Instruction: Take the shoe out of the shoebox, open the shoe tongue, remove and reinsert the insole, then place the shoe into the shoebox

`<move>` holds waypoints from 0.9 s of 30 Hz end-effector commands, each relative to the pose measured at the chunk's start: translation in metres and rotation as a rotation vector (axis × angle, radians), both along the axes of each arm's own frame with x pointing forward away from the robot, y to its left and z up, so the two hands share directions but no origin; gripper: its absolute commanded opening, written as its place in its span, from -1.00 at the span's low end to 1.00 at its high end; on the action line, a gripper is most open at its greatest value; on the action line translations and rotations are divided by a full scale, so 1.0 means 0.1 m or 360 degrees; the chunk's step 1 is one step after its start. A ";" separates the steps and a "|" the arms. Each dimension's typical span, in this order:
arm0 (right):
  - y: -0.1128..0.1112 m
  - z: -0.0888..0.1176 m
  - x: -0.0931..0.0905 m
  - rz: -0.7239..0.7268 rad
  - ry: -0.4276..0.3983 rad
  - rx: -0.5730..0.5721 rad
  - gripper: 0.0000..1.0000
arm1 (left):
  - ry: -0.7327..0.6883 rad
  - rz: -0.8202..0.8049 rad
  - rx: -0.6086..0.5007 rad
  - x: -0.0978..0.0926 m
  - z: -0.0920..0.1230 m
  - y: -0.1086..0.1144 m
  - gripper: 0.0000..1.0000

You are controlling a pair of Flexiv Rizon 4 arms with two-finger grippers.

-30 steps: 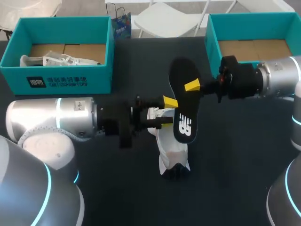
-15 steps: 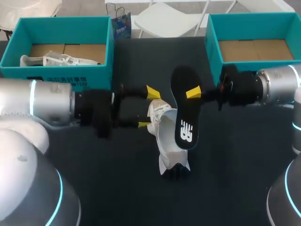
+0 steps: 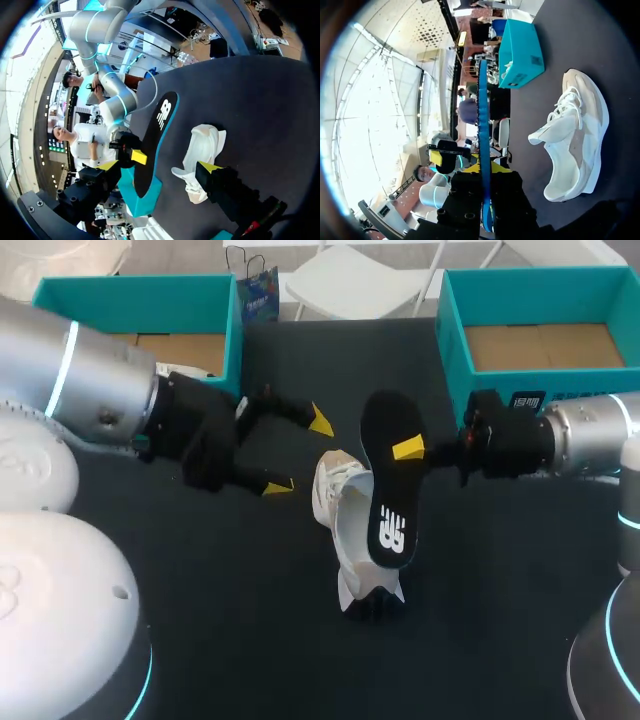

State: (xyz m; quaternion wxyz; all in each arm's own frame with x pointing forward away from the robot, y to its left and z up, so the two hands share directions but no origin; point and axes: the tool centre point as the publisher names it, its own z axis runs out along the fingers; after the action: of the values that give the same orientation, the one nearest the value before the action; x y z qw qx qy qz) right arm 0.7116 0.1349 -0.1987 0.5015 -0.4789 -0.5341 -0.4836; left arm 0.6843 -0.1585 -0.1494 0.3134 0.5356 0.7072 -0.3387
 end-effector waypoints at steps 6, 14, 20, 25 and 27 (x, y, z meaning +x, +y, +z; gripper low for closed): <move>0.04 -0.01 0.06 0.0043 0.0001 -0.0008 -1.00 | 0.0104 -0.0060 0.0500 0.03 0.03 -0.05 1.00; 0.07 -0.02 0.06 0.0081 0.0016 -0.0032 -1.00 | 0.0145 -0.0036 0.0802 0.08 0.13 -0.23 1.00; 0.09 -0.02 0.05 0.0102 0.0024 -0.0055 -1.00 | 0.0131 -0.0016 0.1052 0.15 0.25 -0.35 1.00; 0.11 -0.02 0.06 0.0112 0.0023 -0.0062 -1.00 | 0.0155 -0.0072 0.1213 0.21 0.29 -0.43 1.00; 0.11 -0.02 0.07 0.0116 0.0023 -0.0065 -1.00 | 0.0167 -0.0076 0.1248 0.23 0.30 -0.46 1.00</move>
State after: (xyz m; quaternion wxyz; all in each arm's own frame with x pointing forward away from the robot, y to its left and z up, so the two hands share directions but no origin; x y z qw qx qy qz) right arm 0.7158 0.1440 -0.2002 0.5118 -0.4732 -0.5559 -0.4529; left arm 0.6971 -0.1936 -0.1202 0.2082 0.5831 0.7590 -0.2014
